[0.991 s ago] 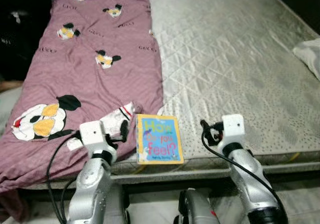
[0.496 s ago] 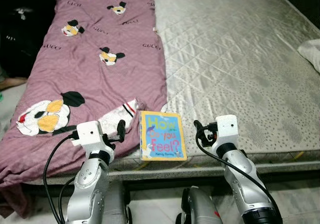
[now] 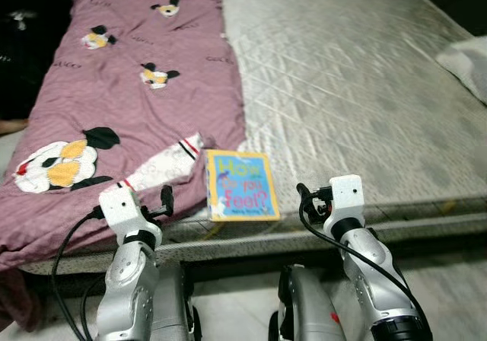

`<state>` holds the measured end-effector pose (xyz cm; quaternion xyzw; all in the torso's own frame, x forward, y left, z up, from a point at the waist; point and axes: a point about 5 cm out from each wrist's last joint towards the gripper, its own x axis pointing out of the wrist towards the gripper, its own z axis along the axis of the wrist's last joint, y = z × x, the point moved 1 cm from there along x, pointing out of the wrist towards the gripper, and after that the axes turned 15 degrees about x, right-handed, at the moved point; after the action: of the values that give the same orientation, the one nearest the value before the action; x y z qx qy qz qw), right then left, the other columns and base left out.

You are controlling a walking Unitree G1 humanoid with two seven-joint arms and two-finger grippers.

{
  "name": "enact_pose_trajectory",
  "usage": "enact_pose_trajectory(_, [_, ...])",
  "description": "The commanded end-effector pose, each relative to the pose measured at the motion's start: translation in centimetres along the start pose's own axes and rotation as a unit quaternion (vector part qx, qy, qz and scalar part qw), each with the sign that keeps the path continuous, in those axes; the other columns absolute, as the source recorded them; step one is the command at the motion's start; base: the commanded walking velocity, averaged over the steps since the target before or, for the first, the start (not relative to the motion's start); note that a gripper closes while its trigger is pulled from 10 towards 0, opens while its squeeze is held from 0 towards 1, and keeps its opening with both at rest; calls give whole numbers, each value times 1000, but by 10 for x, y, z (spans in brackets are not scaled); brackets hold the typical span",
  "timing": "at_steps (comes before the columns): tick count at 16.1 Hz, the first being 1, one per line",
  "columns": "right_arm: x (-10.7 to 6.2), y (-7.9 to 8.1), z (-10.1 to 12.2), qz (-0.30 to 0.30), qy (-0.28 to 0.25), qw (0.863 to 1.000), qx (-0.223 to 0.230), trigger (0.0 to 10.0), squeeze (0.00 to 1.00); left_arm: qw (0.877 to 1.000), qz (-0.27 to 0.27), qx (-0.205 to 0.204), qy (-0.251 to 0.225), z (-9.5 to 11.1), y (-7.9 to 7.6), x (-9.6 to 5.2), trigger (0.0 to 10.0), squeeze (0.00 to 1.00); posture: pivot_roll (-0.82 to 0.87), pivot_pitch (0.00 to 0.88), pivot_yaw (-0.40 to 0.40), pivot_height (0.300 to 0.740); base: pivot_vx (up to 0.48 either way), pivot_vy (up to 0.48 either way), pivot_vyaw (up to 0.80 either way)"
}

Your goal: Clean up the room

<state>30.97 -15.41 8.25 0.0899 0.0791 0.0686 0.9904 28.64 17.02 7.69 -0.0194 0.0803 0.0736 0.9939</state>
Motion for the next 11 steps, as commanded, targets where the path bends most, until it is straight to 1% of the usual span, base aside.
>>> enact_pose_trajectory(1, [-1,-4,-3,-6,4,1000,-1,10000,0,1000,0,2,12,-3,1,2,10000,0,-9,181,-26,575,0,0,0])
enact_pose_trajectory(5, [-4,-5,-3,-6,5,1000,-3,10000,0,1000,12,-1,6,4,9,12,10000,0,-17,177,-26,575,0,0,0])
enact_pose_trajectory(8, [-3,-6,-3,-6,5,1000,-3,10000,0,1000,11,0,-5,8,10,14,10000,0,-17,176,-28,575,0,0,0])
enact_pose_trajectory(11, [-3,-4,-3,0,6,1000,-9,10000,0,1000,11,-8,-15,8,10,12,10000,0,-15,175,-32,575,0,0,0])
